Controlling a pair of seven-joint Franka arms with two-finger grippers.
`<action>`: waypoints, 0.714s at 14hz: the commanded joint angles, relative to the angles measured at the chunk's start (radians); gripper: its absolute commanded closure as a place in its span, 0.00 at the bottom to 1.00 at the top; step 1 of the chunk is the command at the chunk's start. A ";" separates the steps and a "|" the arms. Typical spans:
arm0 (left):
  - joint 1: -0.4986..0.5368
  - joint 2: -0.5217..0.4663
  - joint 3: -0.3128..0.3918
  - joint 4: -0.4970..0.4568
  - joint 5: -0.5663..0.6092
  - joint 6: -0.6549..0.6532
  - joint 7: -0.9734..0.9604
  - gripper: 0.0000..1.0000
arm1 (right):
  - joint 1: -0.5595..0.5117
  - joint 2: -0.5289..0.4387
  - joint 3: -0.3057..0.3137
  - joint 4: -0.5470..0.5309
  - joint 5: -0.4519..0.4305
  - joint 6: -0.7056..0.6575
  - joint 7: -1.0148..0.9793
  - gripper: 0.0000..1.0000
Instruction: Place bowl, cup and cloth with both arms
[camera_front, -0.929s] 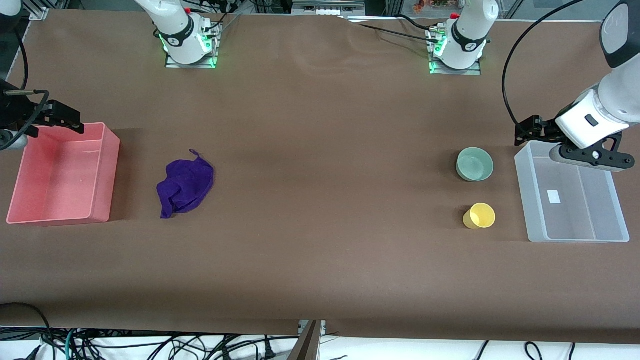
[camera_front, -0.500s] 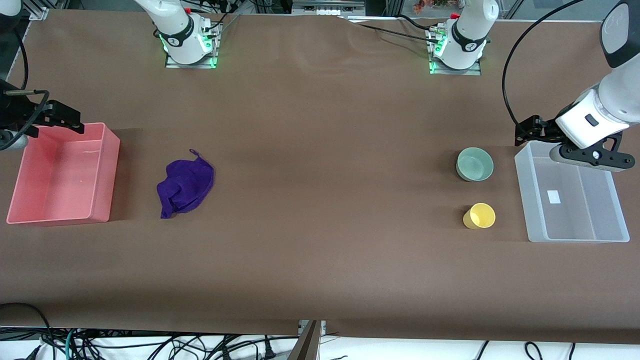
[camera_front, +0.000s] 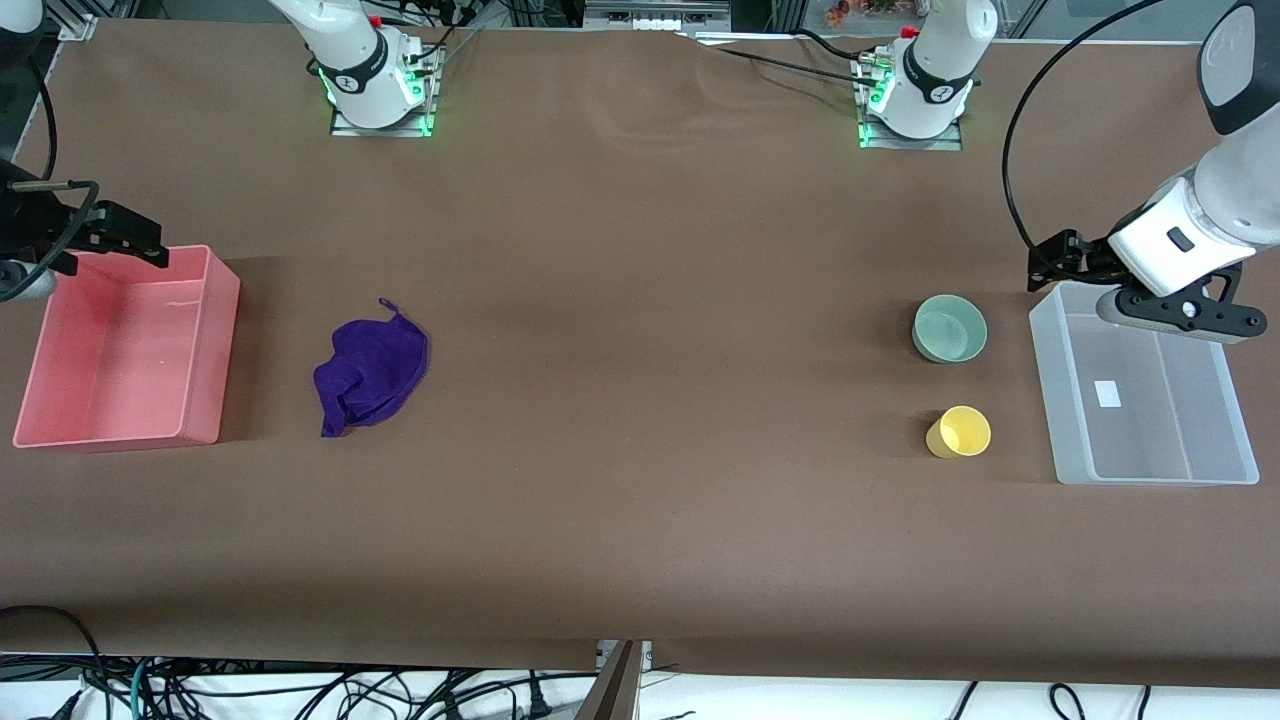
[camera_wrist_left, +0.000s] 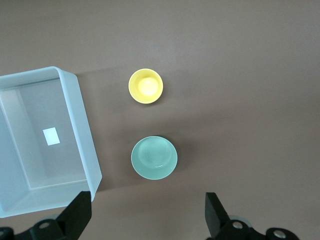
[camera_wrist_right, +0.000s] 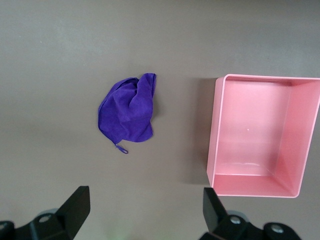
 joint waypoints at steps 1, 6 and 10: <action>0.007 0.006 -0.002 0.005 -0.017 -0.020 0.015 0.00 | 0.004 -0.005 -0.001 -0.004 -0.003 0.012 0.009 0.00; 0.016 0.003 -0.002 -0.138 -0.011 -0.036 0.046 0.00 | 0.002 -0.003 -0.001 -0.002 0.000 0.012 0.003 0.00; 0.019 0.017 -0.003 -0.336 0.081 0.200 0.110 0.00 | -0.004 -0.005 -0.003 -0.002 0.002 0.013 0.004 0.00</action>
